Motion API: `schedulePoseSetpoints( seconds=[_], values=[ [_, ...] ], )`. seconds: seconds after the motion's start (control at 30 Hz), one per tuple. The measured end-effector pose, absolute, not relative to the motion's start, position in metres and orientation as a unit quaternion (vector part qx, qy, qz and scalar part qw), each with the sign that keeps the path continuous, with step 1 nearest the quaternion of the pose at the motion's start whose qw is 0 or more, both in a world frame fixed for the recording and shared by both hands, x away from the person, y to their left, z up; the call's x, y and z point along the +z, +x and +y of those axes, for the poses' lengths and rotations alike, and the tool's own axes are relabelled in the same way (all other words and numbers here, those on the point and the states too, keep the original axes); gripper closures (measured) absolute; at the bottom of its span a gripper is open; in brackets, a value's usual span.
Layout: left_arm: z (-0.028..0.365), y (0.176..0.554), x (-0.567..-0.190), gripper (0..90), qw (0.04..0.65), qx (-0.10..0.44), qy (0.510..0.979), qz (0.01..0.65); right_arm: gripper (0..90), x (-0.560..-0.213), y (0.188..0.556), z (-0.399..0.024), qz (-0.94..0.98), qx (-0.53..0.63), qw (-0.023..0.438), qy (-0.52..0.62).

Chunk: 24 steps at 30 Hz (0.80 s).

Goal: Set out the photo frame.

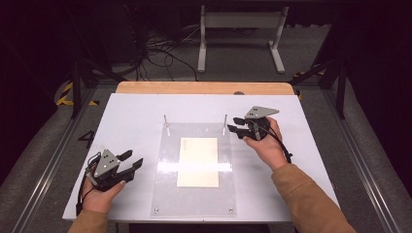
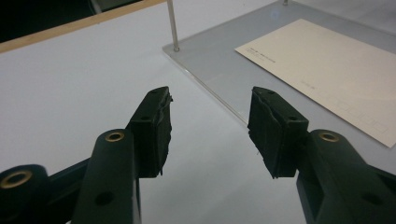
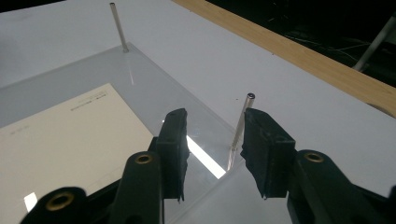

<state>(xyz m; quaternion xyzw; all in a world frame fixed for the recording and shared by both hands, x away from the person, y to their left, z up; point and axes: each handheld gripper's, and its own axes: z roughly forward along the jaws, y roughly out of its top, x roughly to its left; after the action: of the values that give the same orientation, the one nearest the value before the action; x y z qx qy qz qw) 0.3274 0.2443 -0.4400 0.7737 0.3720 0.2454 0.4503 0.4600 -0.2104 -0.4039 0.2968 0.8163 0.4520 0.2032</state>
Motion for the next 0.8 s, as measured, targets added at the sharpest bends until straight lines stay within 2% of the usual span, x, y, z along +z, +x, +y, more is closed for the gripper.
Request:
schedulePoseSetpoints(
  seconds=[0.33,0.5,0.57,0.6,0.7,0.8],
  values=[
    [0.245,0.329,-0.443,44.3,0.449,0.238,0.775,0.376,62.1,-0.421,0.494,-0.203,0.815,0.441,0.206,0.315],
    [0.245,0.330,-0.444,43.7,0.454,0.225,0.775,0.377,66.0,-0.428,0.503,-0.199,0.813,0.439,0.208,0.323],
    [0.244,0.330,-0.444,43.6,0.457,0.225,0.775,0.375,69.0,-0.431,0.505,-0.198,0.810,0.441,0.208,0.325],
    [0.244,0.330,-0.444,43.6,0.457,0.224,0.775,0.375,75.4,-0.433,0.507,-0.197,0.806,0.449,0.200,0.329],
    [0.244,0.330,-0.444,43.6,0.458,0.222,0.777,0.371,78.5,-0.433,0.508,-0.195,0.806,0.454,0.194,0.326],
    [0.243,0.329,-0.445,43.6,0.458,0.221,0.777,0.370,83.7,-0.433,0.509,-0.193,0.808,0.446,0.208,0.323]
  ],
)
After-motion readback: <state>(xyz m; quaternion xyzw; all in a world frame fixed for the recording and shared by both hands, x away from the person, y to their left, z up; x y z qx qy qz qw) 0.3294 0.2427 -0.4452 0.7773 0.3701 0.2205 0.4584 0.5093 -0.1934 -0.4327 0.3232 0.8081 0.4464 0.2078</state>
